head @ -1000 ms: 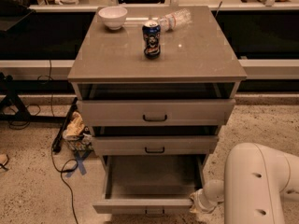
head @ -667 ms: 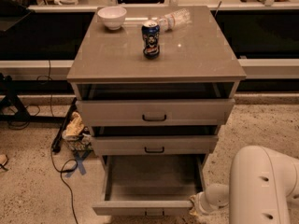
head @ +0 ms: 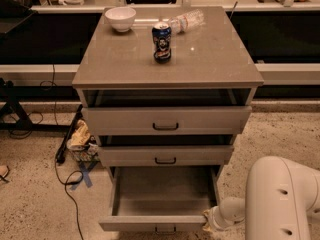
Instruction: Open bottom drawer
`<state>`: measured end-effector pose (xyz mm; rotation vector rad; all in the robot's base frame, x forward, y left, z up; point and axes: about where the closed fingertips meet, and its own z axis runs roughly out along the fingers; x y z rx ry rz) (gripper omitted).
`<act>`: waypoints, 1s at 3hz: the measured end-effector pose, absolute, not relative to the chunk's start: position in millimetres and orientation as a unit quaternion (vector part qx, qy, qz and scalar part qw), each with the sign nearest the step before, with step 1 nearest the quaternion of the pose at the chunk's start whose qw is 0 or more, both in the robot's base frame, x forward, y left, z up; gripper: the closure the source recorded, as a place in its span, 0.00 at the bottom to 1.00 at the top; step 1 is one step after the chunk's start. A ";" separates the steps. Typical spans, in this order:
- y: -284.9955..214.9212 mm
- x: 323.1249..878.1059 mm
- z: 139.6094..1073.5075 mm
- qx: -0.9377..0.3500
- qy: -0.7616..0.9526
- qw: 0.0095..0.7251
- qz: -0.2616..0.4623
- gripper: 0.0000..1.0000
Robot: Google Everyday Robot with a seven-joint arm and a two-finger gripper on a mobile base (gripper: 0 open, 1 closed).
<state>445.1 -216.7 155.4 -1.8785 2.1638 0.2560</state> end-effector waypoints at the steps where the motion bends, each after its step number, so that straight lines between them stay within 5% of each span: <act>1: -216.5 444.8 155.8 -0.647 0.746 0.132 0.088 0.50; 3: -225.1 444.5 173.4 -0.648 0.740 0.156 0.090 0.03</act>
Offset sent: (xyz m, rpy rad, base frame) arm -0.0003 0.0002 0.0004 0.0002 0.0005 0.0002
